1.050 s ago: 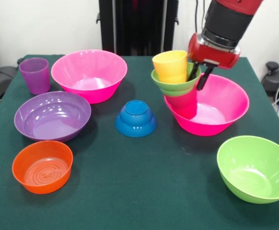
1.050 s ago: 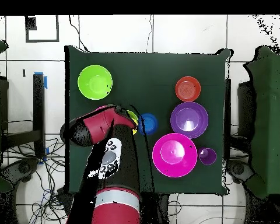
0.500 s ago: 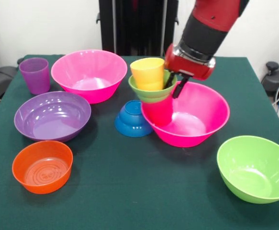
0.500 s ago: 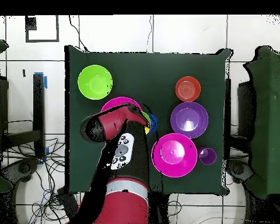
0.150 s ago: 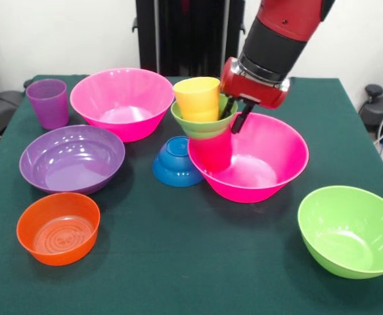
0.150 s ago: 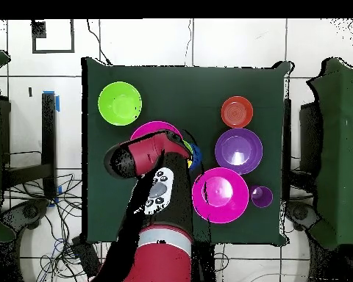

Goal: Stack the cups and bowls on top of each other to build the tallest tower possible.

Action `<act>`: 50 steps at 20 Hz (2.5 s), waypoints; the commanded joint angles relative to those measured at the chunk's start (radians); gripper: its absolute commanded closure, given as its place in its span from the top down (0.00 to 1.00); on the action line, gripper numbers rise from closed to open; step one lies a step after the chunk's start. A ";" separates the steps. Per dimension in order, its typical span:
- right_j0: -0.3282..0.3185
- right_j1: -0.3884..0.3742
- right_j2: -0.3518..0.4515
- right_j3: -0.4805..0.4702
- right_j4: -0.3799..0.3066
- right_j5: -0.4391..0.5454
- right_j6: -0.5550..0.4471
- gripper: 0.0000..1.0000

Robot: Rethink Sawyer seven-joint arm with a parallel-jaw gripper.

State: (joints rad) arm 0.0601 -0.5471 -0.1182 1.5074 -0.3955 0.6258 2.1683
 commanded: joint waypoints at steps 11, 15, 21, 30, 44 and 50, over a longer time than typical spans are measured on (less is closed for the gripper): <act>0.084 0.063 0.019 -0.103 0.068 0.142 0.120 0.00; 0.113 0.135 -0.016 -0.150 0.052 0.107 0.154 0.00; 0.132 0.148 -0.036 -0.179 0.080 0.165 0.140 0.00; 0.164 0.182 -0.080 -0.218 0.099 0.199 0.150 0.00; 0.189 0.228 -0.092 -0.277 0.152 0.194 0.174 0.00; 0.213 0.230 -0.109 -0.281 0.191 0.203 0.189 0.00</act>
State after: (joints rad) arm 0.2467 -0.3320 -0.2740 1.2925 -0.2579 0.7404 2.1683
